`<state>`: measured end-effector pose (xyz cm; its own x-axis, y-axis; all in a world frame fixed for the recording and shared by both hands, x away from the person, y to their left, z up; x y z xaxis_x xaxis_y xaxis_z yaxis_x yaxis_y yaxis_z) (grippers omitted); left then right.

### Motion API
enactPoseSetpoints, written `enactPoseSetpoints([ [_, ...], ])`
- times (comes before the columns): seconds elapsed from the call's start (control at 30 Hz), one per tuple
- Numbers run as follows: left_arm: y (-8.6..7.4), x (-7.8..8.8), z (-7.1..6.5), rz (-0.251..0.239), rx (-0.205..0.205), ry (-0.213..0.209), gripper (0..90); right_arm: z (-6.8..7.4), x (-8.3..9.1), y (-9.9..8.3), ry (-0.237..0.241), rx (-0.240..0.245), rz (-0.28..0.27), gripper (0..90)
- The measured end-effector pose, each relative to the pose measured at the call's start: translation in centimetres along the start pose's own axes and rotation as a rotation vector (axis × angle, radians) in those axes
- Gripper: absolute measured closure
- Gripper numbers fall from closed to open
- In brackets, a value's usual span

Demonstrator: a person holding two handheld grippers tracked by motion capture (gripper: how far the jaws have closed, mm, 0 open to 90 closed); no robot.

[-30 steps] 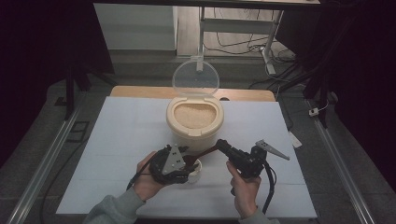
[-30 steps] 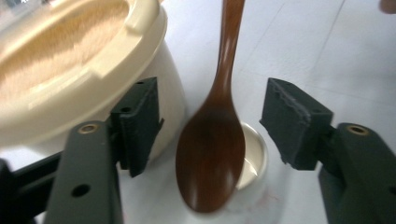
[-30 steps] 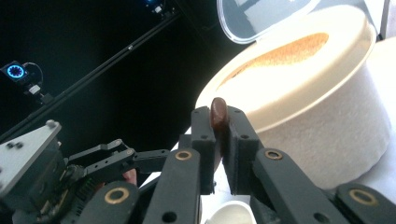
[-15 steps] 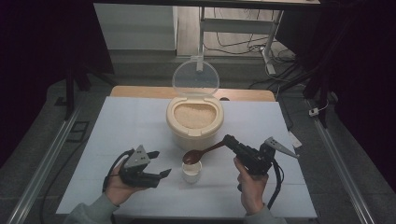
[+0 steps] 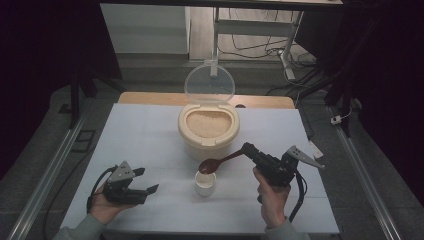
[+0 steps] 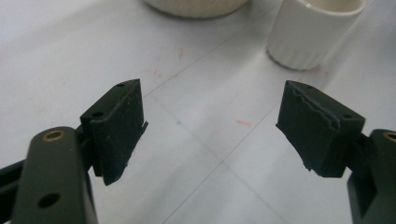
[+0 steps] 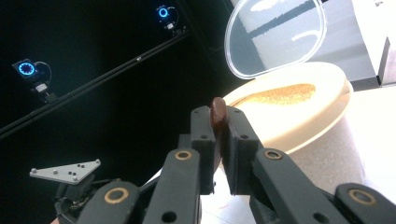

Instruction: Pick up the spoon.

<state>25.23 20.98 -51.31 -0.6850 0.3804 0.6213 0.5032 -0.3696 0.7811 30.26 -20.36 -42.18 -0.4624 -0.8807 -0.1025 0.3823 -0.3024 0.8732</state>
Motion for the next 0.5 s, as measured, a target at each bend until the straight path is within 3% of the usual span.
enactPoseSetpoints([
  [0.2, -1.0, 0.1, 0.7, 0.020, 0.021, 0.009, 22.3, -0.1, 0.1, 0.1, 0.002, 0.002, -0.005, 83.9],
  [0.5, -1.2, 0.1, 0.9, 0.029, 0.032, 0.024, 20.8, 0.2, 0.2, 0.6, 0.006, 0.039, -0.007, 83.9],
])
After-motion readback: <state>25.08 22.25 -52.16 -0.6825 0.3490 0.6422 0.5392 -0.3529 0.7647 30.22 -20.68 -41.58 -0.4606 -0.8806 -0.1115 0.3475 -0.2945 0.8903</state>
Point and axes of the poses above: each handheld gripper's, and its own axes: x roughly backward along the jaws, y roughly out of its top, z roughly to its left, the point moved 2 cm from there along -x, roughly forward along the jaws, and after that the axes turned 13 degrees about y, right-handed, at the moved point
